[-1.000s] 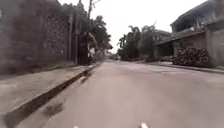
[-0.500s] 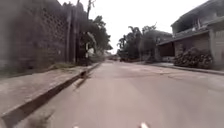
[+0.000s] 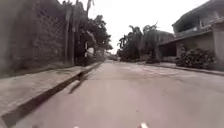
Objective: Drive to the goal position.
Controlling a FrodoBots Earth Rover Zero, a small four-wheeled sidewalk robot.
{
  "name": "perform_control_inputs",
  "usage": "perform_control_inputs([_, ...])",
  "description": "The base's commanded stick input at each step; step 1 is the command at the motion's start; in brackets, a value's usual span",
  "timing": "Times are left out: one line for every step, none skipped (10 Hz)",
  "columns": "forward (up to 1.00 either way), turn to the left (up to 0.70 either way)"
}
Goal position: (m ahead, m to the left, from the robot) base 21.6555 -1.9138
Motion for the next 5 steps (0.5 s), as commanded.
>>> perform_control_inputs([0.70,0.00])
perform_control_inputs([0.70,0.00])
perform_control_inputs([0.70,0.00])
perform_control_inputs([0.70,0.00])
perform_control_inputs([0.70,0.00])
